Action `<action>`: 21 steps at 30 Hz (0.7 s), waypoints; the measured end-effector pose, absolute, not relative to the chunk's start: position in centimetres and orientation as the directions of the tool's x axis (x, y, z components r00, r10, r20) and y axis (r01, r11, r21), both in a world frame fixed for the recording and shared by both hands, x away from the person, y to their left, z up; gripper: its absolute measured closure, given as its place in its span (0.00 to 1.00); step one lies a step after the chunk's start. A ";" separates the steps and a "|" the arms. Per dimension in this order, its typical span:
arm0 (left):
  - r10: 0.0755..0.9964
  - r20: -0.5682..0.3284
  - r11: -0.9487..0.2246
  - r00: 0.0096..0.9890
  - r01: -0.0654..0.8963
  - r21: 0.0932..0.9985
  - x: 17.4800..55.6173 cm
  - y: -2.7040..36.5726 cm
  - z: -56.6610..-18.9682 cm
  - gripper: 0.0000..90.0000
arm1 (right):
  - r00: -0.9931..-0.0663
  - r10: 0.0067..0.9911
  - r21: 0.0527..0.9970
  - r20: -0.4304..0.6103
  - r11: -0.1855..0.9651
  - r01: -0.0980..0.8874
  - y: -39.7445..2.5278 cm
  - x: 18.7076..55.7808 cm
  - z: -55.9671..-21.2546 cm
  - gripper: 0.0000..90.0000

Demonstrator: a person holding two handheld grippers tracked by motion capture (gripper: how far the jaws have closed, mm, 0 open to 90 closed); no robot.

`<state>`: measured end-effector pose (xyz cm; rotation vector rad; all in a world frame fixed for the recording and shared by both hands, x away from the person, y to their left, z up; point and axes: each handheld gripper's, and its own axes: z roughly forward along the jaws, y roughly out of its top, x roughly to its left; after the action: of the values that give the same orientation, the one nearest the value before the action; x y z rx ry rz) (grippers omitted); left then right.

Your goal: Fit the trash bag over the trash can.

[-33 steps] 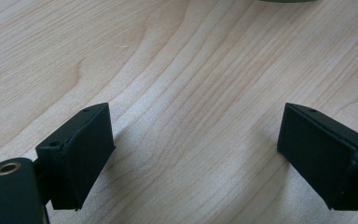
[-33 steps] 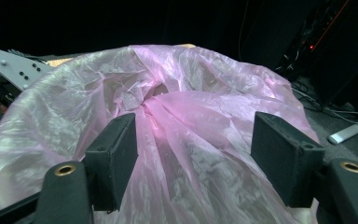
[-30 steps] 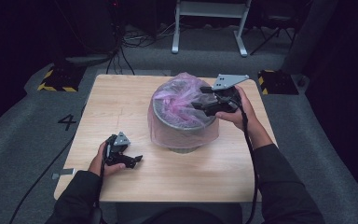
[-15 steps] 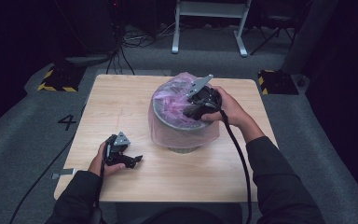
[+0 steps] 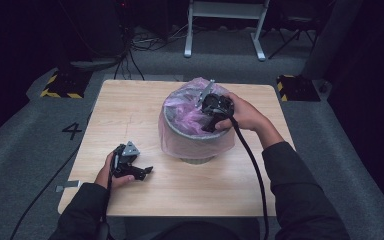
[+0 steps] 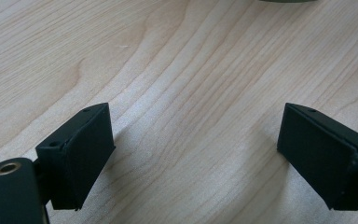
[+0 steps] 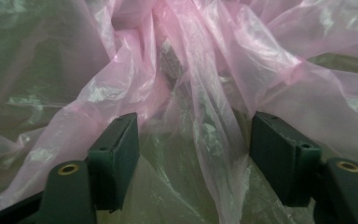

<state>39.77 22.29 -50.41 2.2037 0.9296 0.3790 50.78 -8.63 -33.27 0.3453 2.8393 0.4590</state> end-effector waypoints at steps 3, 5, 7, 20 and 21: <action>0.715 -0.004 -0.494 0.699 0.509 0.705 39.8 22.3 -50.4 0.12 | -0.945 0.253 0.294 -0.207 0.937 0.187 -8.4 51.0 -33.5 0.33; 0.715 -0.004 -0.493 0.699 0.509 0.705 39.8 22.3 -50.4 0.12 | -0.947 0.250 0.269 -0.203 0.944 0.191 -8.2 51.1 -33.6 0.29; 0.715 -0.004 -0.494 0.699 0.509 0.705 39.8 22.3 -50.4 0.12 | -0.948 0.246 0.239 -0.204 0.951 0.196 -8.1 51.2 -33.8 0.27; 0.715 -0.003 -0.494 0.699 0.509 0.705 39.8 22.3 -50.4 0.12 | -0.945 0.258 0.218 -0.199 0.952 0.214 -8.1 51.4 -34.1 0.25; 0.715 -0.003 -0.494 0.699 0.509 0.705 39.8 22.3 -50.4 0.12 | -0.944 0.260 0.229 -0.202 0.950 0.212 -8.2 51.4 -34.0 0.25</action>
<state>39.77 22.30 -50.41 2.2038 0.9295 0.3791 51.37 -8.21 -34.00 0.3525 2.8725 0.3008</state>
